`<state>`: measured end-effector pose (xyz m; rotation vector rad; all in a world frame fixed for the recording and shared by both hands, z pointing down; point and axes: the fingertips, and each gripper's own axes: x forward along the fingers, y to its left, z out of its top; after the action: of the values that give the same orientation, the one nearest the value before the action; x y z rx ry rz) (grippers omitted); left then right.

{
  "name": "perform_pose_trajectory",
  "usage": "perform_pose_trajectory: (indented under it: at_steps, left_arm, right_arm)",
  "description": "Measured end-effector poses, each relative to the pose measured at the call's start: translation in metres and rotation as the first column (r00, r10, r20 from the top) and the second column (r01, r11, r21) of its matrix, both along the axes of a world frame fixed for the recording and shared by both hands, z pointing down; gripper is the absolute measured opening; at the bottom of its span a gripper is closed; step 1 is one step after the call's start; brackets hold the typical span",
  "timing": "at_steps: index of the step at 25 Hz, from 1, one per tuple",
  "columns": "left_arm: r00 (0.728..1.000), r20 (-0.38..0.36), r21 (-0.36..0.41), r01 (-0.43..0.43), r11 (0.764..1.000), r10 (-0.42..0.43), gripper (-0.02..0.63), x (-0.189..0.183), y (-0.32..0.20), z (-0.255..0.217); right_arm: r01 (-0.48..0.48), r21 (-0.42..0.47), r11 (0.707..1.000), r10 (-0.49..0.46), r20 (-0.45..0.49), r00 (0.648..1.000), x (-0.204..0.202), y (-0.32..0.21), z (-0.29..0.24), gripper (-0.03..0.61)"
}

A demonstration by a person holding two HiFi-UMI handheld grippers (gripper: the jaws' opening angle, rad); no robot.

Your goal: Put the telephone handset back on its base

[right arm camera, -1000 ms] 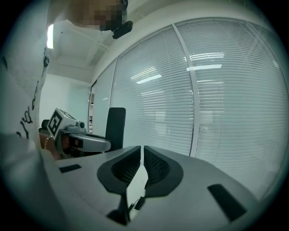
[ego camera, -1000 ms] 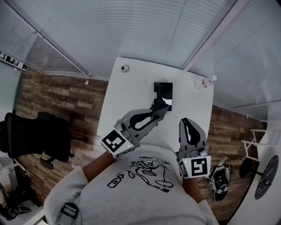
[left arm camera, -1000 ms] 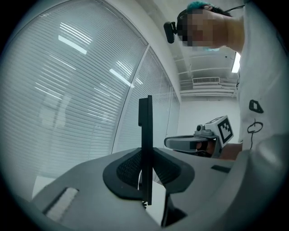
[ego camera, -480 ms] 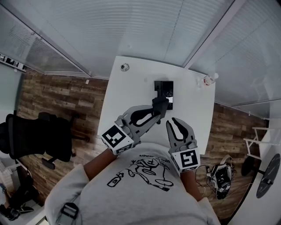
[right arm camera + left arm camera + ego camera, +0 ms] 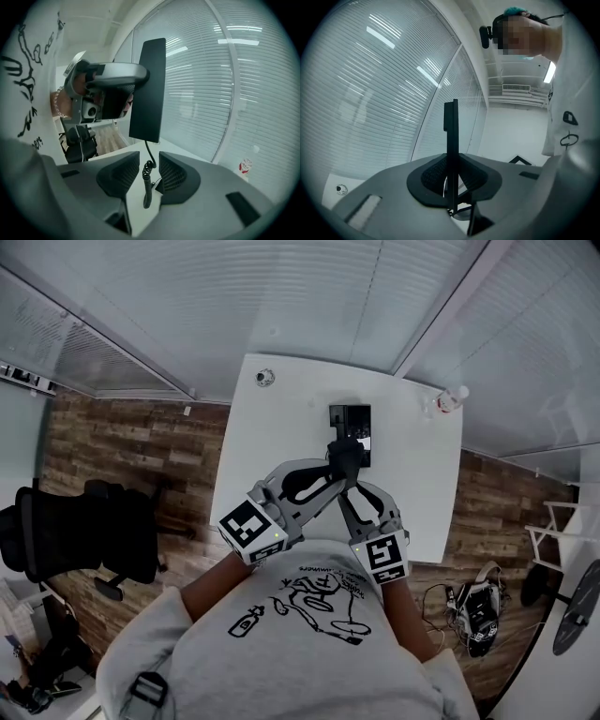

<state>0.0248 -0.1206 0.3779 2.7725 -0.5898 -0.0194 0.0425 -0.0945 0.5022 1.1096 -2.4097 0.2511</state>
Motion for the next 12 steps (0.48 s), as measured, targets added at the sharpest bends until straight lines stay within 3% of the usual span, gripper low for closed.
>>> perform_pose_trajectory:
  at_steps: [4,7,12]
  left_arm:
    - [1.0,-0.006,-0.043,-0.017,0.999,0.017,0.069,0.004,-0.006,0.011]
    - [1.0,-0.021,-0.112,-0.022,0.993,0.019,0.069,0.004,-0.015,0.028]
    - [0.998,-0.047,-0.209,-0.044,0.977,0.035,0.069,0.004,-0.028,0.059]
  right_arm:
    - [-0.008,-0.015,1.0,0.009,0.002,1.0,0.001,-0.004,0.015,0.095]
    - [-0.02,-0.032,0.999,0.02,-0.005,1.0,0.005,-0.004,0.025,0.032]
    - [-0.008,-0.109,0.994,0.005,-0.029,1.0,0.007,0.003,0.048,0.008]
